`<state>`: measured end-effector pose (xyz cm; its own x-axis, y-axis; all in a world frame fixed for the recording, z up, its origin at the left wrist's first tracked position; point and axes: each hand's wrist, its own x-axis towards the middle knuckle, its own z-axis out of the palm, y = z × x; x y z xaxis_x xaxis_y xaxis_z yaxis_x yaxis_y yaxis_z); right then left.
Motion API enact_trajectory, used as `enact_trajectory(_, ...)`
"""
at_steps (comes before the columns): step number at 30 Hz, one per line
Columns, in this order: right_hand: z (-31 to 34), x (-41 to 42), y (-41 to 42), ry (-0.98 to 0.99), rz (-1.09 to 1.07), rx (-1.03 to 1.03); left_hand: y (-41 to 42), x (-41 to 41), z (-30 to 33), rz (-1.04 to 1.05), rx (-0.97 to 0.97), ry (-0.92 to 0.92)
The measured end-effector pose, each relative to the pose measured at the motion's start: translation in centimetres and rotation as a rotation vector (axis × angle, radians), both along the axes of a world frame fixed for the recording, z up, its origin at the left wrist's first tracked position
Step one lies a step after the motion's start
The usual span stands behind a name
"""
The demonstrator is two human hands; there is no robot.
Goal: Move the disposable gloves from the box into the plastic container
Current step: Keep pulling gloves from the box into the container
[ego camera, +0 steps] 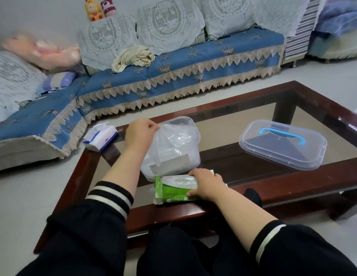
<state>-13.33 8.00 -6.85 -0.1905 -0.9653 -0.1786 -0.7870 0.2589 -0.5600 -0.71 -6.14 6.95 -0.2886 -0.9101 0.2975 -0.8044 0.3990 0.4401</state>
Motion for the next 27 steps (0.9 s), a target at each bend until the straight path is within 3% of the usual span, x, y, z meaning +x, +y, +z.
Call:
enact_trajectory(6, -0.1, -0.1, -0.1, 0.002, 0.008, 0.000, -2.4, -1.6, -3.6, 0.115, 0.236, -0.369)
enact_trajectory(11, -0.2, -0.2, -0.1, -0.001, 0.016, 0.001, -1.5, -3.4, -3.2, -0.005, 0.446, -0.649)
enact_trajectory(15, -0.2, -0.2, 0.0, 0.003, 0.018, -0.007, -1.9, -2.9, -1.9, 0.032, 0.414, -0.561)
enact_trajectory(22, 0.3, -0.2, 0.2, 0.016, 0.020, -0.011, -1.8, -1.1, 0.0, 0.091, 0.018, -0.610)
enact_trajectory(27, 0.3, 0.0, 0.2, 0.026, 0.015, -0.010, -1.9, 0.1, -1.4, -0.068, 0.042, -0.403)
